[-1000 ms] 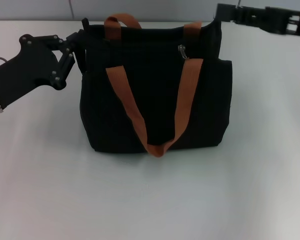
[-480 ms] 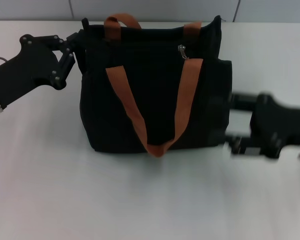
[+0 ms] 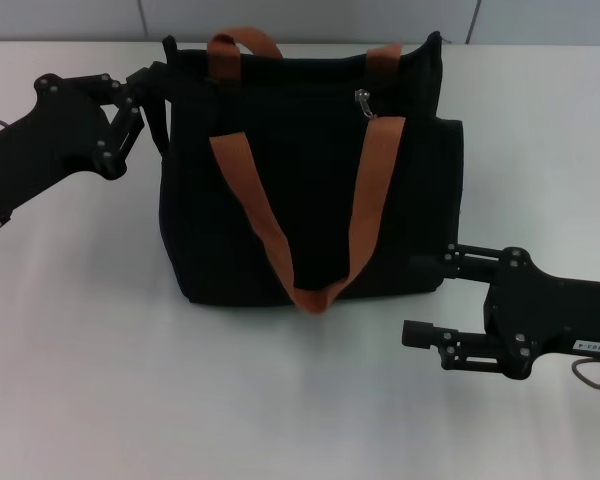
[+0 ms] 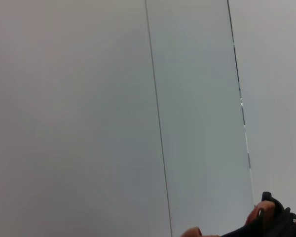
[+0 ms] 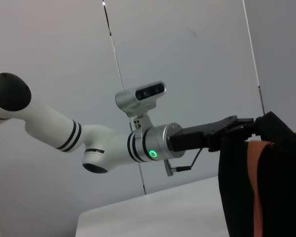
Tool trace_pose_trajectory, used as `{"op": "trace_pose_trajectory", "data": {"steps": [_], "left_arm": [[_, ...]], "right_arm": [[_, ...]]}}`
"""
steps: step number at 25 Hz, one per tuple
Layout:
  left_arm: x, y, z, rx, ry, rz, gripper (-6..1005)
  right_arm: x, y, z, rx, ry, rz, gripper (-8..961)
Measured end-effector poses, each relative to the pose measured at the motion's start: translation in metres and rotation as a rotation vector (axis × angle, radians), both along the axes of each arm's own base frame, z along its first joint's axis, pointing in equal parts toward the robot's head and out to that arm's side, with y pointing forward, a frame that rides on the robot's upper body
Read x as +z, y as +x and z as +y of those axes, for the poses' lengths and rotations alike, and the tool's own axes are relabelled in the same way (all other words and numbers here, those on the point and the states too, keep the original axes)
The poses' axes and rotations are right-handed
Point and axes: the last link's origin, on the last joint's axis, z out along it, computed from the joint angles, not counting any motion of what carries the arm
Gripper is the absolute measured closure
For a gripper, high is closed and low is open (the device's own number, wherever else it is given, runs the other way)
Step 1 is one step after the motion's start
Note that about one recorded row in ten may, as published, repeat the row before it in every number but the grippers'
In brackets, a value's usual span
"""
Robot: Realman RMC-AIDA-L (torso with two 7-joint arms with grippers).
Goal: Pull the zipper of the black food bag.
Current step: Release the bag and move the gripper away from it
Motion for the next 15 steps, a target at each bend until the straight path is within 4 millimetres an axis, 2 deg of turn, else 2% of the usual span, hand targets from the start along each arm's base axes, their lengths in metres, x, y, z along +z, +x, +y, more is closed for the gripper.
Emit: {"op": "trace_pose_trajectory", "data": {"steps": [7,12,15], "left_arm": [[0.003,-0.006,-0.004,0.041,-0.044,-0.028,843],[0.010,-0.008,-0.008,0.052,-0.121,0.005,680],[0.021,-0.008,-0.010,0.052,-0.211,0.043,604]], "right_arm": [[-0.003,0.001,-0.002,-0.003,-0.010,-0.004,246],[-0.004,0.002,-0.002,-0.001,-0.014,-0.014,246],[-0.006,0.002,-0.001,-0.003,-0.009,-0.019,246]]}}
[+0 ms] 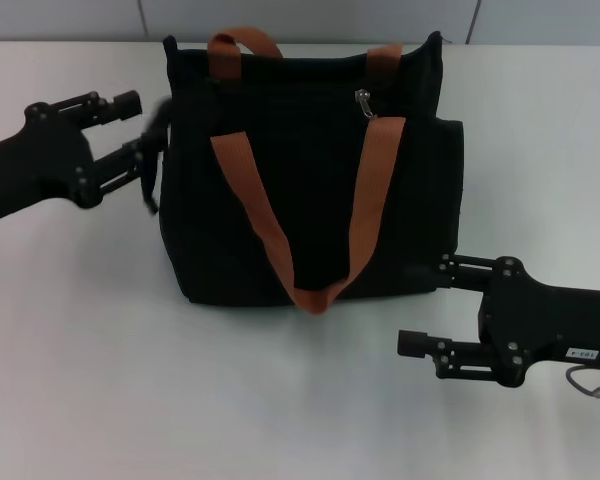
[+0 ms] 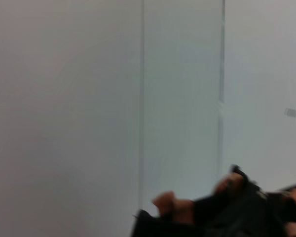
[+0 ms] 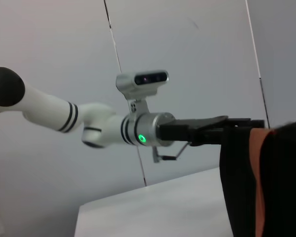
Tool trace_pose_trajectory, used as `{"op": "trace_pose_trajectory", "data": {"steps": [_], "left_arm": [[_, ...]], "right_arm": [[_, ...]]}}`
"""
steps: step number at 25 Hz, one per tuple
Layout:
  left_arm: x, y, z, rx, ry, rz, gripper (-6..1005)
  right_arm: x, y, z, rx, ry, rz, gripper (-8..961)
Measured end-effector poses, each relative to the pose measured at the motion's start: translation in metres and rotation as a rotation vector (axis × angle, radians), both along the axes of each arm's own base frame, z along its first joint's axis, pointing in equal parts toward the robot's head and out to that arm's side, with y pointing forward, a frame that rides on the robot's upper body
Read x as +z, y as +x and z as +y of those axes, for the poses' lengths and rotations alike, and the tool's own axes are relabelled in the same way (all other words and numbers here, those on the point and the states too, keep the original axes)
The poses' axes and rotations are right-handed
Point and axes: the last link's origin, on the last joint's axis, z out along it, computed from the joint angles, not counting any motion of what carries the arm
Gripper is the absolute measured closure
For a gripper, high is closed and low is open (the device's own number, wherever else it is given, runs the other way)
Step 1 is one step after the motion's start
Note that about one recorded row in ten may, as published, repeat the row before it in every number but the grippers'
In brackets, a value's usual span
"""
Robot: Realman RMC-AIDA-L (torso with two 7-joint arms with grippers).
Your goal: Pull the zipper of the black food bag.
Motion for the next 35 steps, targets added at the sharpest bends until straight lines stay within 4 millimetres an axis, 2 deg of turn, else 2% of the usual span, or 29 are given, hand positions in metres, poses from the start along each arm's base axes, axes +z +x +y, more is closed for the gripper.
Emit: {"op": "trace_pose_trajectory", "data": {"steps": [6,9,15,17,19,21,22,25,31,35], "left_arm": [[0.021,0.004,-0.009,-0.038,-0.117,-0.022,473],[0.034,0.011,-0.023,-0.111,-0.154,-0.095,407],[0.029,0.017,-0.035,-0.174,-0.200,-0.130,217],[0.029,0.017,-0.035,-0.174,-0.200,-0.130,217],[-0.002,0.023,-0.054,-0.228,-0.357,-0.125,217],[-0.005,0.023,-0.055,-0.230,-0.370,-0.124,217],[-0.016,0.022,-0.061,-0.229,-0.420,-0.117,217],[-0.030,0.017,-0.068,-0.215,-0.474,-0.095,217],[-0.045,0.003,-0.075,-0.178,-0.461,-0.037,217],[-0.046,0.001,-0.077,-0.180,-0.462,-0.031,217]], "right_arm": [[-0.003,0.001,0.000,0.007,0.012,-0.004,247],[-0.005,0.001,0.000,0.013,0.022,-0.008,247],[-0.009,0.000,0.001,0.019,0.030,-0.013,247],[-0.010,0.001,0.002,0.021,0.035,-0.016,247],[-0.012,0.001,0.002,0.025,0.042,-0.018,247],[-0.013,0.001,0.001,0.030,0.046,-0.018,248],[-0.013,0.001,0.000,0.034,0.048,-0.017,248],[-0.016,0.002,-0.002,0.044,0.042,-0.026,248],[-0.027,0.007,-0.007,0.056,0.023,-0.070,248],[-0.028,0.006,-0.006,0.060,0.025,-0.071,249]]}}
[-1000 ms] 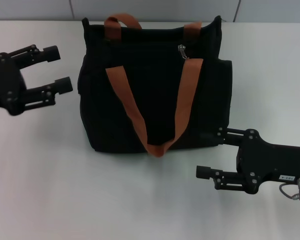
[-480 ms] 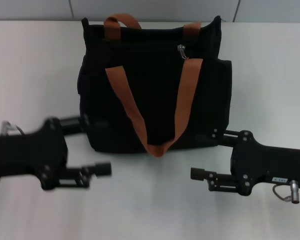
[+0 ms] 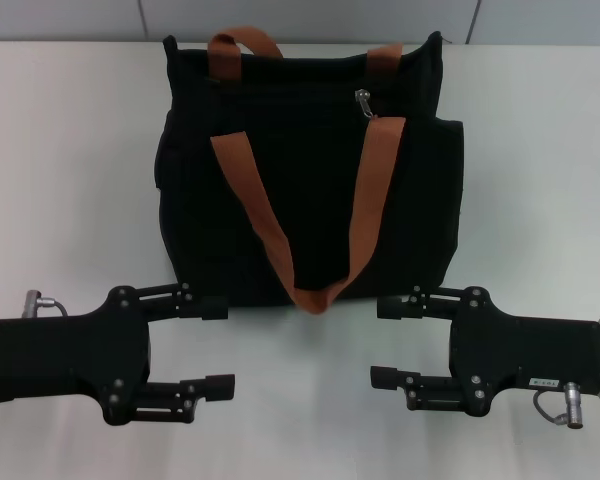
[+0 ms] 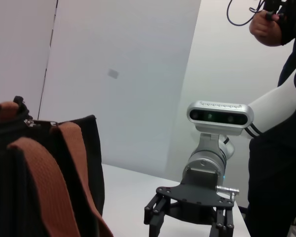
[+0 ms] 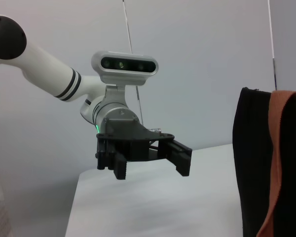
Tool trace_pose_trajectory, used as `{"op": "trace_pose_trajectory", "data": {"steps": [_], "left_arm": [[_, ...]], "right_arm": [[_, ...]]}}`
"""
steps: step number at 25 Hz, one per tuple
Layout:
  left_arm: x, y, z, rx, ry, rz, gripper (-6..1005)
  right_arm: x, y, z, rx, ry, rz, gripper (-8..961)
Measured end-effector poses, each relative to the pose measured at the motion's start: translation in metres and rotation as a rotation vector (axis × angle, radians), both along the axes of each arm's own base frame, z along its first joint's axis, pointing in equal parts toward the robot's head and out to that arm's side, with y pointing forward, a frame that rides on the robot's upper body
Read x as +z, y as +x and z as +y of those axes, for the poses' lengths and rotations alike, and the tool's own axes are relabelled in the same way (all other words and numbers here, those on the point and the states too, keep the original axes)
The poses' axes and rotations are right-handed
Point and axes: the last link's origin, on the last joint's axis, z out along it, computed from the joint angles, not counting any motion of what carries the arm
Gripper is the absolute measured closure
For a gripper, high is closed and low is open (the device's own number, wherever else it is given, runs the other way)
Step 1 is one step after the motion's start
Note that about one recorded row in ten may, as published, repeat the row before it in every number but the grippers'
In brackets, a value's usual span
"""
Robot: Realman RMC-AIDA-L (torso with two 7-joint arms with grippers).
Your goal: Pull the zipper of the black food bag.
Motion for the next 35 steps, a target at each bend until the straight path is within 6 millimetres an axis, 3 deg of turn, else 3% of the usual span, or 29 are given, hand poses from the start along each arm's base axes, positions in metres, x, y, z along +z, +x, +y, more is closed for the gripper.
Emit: {"op": "trace_pose_trajectory", "data": {"steps": [35], "left_arm": [[-0.0038,-0.0028,-0.0003,-0.010,-0.005,0.034,217]], "right_arm": [[0.0003,-0.0027,0.0021,0.004,-0.009,0.004,249]]}}
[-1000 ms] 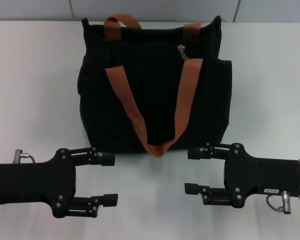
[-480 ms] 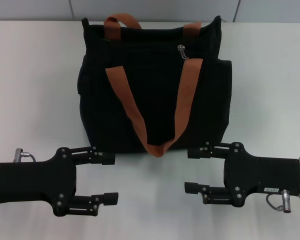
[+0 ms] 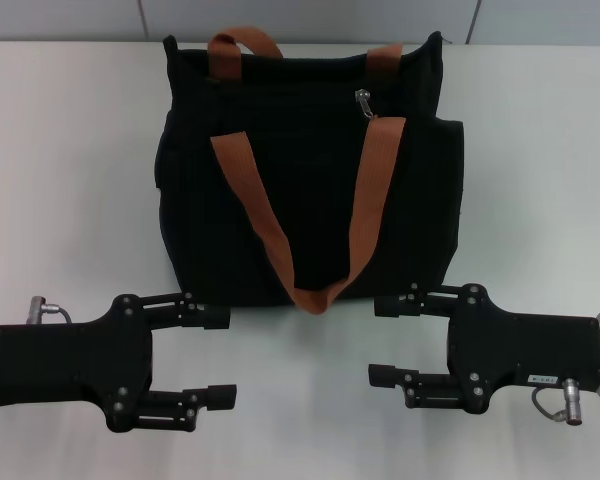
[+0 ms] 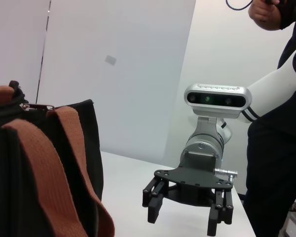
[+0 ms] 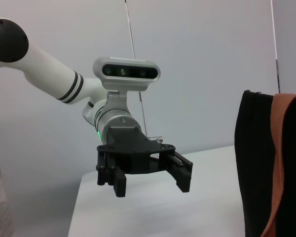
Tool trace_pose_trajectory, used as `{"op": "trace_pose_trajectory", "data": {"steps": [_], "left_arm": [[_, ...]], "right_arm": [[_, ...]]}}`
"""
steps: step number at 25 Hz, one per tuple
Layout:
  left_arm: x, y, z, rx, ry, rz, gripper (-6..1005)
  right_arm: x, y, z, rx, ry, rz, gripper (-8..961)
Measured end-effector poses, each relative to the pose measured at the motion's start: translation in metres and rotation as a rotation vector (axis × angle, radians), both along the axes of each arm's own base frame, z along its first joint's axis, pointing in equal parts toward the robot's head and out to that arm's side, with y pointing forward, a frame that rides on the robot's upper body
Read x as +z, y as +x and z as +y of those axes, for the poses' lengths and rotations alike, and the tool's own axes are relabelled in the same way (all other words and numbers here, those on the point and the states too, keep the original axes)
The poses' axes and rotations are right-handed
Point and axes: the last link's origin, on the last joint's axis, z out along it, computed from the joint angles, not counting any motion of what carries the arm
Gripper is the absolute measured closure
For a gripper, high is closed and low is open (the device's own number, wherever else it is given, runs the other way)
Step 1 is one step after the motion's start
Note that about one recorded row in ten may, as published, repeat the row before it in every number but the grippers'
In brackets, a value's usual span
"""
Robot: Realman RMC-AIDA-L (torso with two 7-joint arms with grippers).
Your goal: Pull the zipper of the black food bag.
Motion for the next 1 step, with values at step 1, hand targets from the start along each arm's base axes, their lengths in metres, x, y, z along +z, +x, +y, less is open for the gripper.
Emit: {"op": "trace_pose_trajectory", "data": {"steps": [1], "left_arm": [[0.0000,0.0000,0.0000,0.000,0.000,0.000,217]], "right_arm": [[0.0000,0.0000,0.0000,0.000,0.000,0.000,249]]}}
